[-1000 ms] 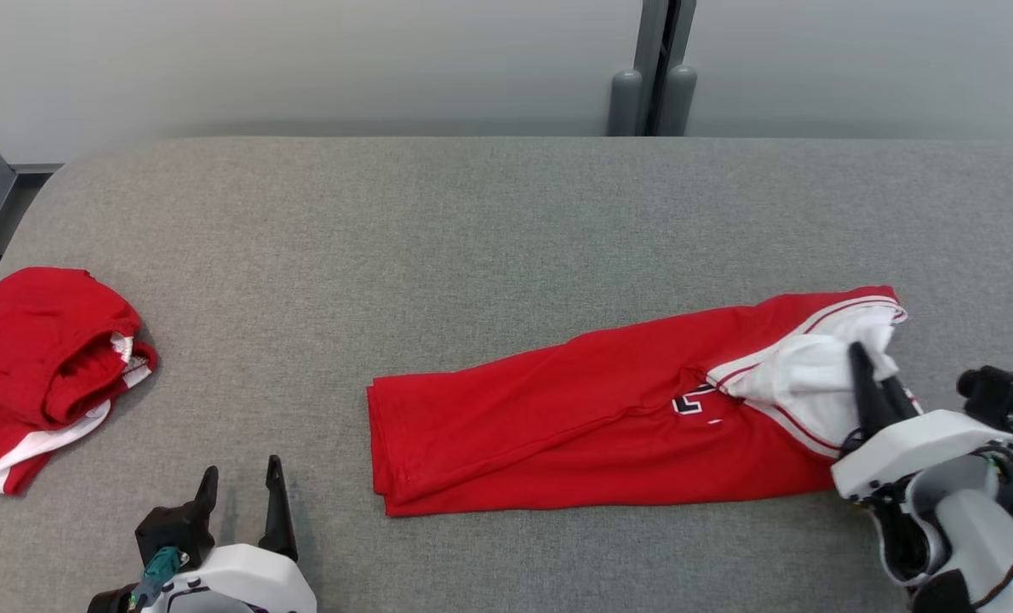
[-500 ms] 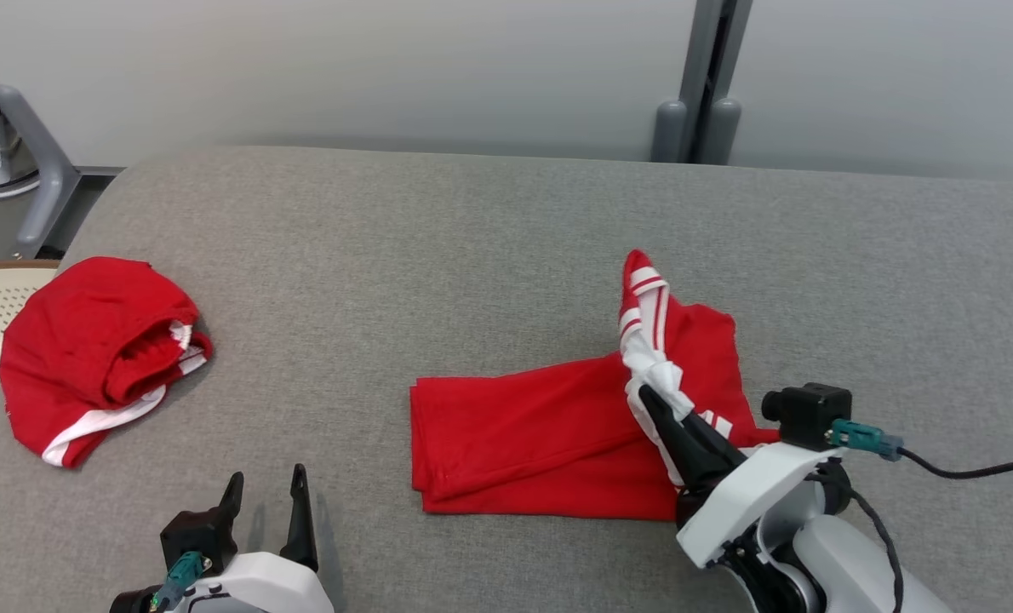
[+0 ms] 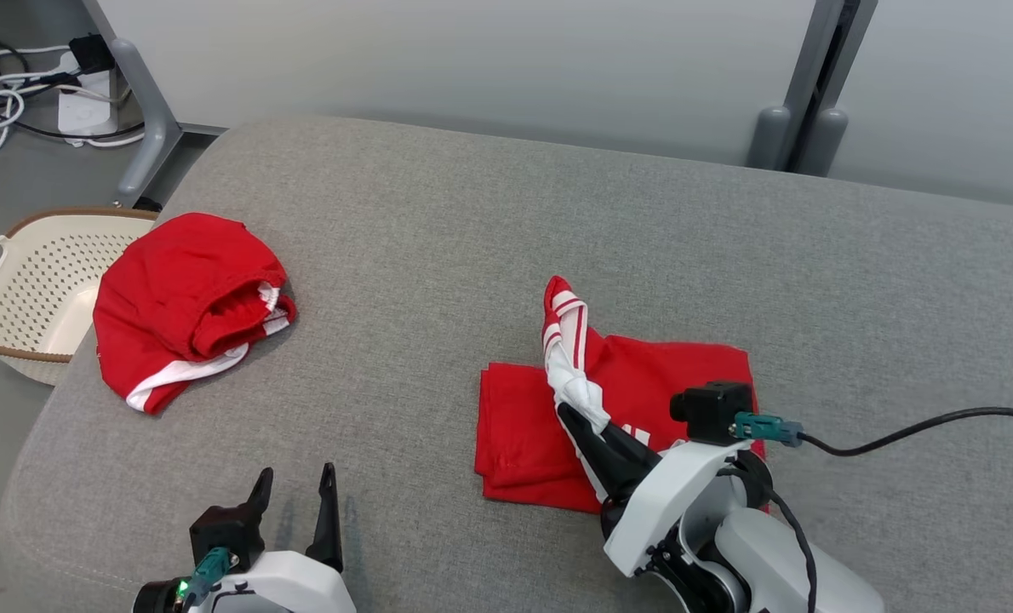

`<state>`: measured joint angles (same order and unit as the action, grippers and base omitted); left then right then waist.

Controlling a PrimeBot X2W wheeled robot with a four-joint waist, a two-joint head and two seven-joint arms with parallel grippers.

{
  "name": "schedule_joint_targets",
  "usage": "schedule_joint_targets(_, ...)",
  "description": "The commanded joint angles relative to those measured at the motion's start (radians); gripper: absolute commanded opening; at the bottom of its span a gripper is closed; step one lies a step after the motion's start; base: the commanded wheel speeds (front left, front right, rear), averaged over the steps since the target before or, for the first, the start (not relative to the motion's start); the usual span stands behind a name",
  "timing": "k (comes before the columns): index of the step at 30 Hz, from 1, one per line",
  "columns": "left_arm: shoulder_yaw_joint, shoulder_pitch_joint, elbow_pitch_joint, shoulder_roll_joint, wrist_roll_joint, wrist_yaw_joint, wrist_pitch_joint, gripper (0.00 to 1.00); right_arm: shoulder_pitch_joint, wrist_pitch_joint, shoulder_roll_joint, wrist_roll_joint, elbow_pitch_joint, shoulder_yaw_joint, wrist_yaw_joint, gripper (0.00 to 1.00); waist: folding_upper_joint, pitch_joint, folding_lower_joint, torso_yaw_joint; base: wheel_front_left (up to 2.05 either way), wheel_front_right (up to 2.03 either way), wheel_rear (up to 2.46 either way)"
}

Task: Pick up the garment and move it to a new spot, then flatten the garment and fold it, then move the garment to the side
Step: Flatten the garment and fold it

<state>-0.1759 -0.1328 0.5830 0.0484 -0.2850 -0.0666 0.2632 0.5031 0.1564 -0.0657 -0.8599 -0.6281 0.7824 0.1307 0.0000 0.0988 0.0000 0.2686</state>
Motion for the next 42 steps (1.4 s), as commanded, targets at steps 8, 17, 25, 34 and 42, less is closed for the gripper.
schedule_joint_targets(8,0.007,-0.026,-0.02,0.004,0.003,-0.015,0.002,1.0,0.049,0.084,0.008,-0.046,-0.032,0.008,0.0,1.0,0.0,0.002,0.0,-0.034,0.0,0.0,0.0)
schedule_joint_targets(17,0.018,-0.04,-0.043,0.004,0.033,-0.018,0.002,1.0,0.015,0.109,-0.043,0.078,-0.065,-0.248,0.0,1.0,0.0,0.005,0.0,-0.112,0.0,0.0,0.0)
schedule_joint_targets(25,0.056,-0.036,-0.055,0.005,0.053,-0.017,0.002,1.0,-0.102,0.109,-0.038,0.404,0.04,-0.576,0.0,1.0,0.0,0.006,0.0,-0.177,0.0,0.0,0.0)
schedule_joint_targets(34,0.092,-0.021,-0.057,0.005,0.077,-0.005,0.002,1.0,-0.215,0.108,0.009,0.601,0.129,-0.717,0.0,1.0,0.0,-0.009,0.0,-0.224,0.0,0.0,0.0)
schedule_joint_targets(42,0.104,0.007,-0.065,0.005,0.09,-0.002,0.002,1.0,-0.293,0.108,0.013,0.662,0.155,-0.715,0.0,1.0,0.0,-0.037,0.0,-0.243,0.0,0.0,0.0)
